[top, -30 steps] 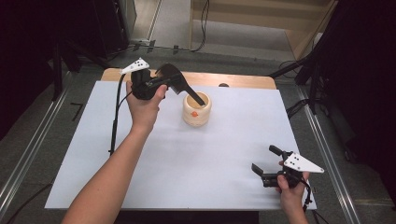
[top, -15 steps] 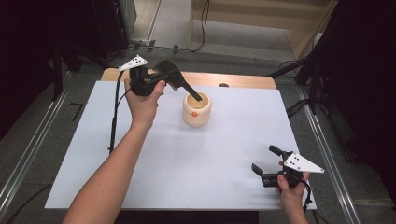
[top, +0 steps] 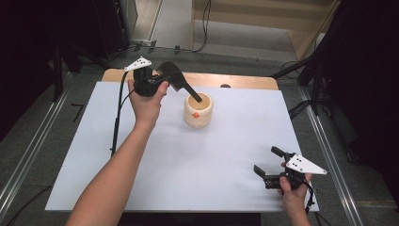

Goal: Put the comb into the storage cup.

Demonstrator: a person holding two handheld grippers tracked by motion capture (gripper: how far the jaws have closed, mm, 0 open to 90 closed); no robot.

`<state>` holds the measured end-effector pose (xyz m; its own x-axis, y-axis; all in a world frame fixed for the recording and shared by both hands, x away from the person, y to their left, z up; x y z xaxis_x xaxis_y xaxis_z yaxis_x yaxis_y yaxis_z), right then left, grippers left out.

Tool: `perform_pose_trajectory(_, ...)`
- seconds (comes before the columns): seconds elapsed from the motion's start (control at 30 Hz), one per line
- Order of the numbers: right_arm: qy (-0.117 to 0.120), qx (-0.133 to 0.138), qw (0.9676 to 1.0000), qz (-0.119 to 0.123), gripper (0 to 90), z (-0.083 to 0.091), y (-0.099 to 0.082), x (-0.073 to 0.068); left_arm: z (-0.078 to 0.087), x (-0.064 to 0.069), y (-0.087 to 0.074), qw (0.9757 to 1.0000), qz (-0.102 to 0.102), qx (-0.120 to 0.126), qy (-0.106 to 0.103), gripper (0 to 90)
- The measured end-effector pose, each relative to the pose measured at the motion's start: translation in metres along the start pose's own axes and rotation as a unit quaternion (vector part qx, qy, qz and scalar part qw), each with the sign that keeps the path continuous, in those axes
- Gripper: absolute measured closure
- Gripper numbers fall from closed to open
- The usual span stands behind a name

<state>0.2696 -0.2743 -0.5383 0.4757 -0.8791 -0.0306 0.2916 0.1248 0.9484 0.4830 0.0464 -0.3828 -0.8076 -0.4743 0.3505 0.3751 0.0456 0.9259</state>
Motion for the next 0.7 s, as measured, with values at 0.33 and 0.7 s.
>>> perform_pose_trajectory(0.33,0.0,0.0,1.0,0.0,0.0,0.0,0.0,0.0,-0.009,-0.005,-0.011,0.9999,0.002,-0.015,0.004,83.8)
perform_pose_trajectory(0.7,0.002,0.001,1.0,0.001,0.0,0.0,0.0,0.0,-0.016,-0.009,-0.019,0.9996,0.007,-0.028,0.006,83.9)
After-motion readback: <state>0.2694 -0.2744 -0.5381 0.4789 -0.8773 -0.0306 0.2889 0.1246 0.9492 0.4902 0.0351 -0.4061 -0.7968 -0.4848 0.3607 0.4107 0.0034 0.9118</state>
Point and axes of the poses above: each handheld gripper's, and its own axes: z roughly backward along the jaws, y roughly out of its top, x roughly to its right, the point moved 8 cm from there along -z, roughly forward along the jaws, and after that the axes turned 8 degrees about -y, right-handed, at the moved point
